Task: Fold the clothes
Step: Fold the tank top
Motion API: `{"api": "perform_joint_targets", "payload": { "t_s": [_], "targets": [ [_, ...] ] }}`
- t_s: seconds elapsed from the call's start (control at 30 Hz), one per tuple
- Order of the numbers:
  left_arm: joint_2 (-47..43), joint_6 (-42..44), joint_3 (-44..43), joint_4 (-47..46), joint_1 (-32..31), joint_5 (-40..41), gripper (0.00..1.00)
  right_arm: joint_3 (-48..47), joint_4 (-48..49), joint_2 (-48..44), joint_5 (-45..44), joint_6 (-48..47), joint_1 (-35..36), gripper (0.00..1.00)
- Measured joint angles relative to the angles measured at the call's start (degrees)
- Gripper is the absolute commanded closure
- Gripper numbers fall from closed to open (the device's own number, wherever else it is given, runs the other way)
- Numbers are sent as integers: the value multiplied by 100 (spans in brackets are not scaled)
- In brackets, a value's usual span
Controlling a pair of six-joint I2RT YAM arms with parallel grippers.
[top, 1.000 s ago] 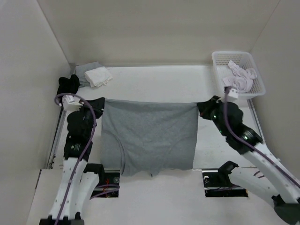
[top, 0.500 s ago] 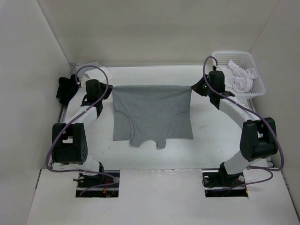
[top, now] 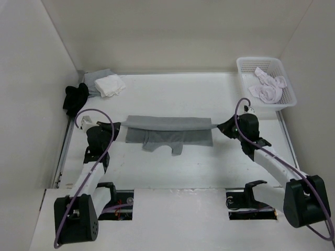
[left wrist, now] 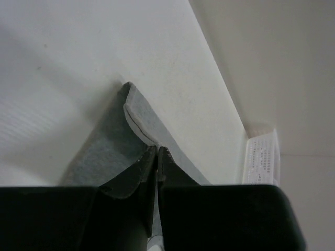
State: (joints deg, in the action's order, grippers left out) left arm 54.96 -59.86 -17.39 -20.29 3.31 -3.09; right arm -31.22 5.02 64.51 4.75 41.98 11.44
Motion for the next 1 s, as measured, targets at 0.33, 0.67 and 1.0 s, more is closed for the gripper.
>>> {"api": "perform_joint_targets", "payload": {
  "t_s": [0.33,0.67,1.0],
  "targets": [
    [-374,50,597,168,286,-487,80,1414,-13,-560,-52,573,485,76],
    [-916,28,1071,448,791,-588,73,1379,177,-210,-162,706,428,52],
    [-380,57,861,-114,-669,-387,74,1043,1832,1700,597,1084,334,89]
  ]
}}
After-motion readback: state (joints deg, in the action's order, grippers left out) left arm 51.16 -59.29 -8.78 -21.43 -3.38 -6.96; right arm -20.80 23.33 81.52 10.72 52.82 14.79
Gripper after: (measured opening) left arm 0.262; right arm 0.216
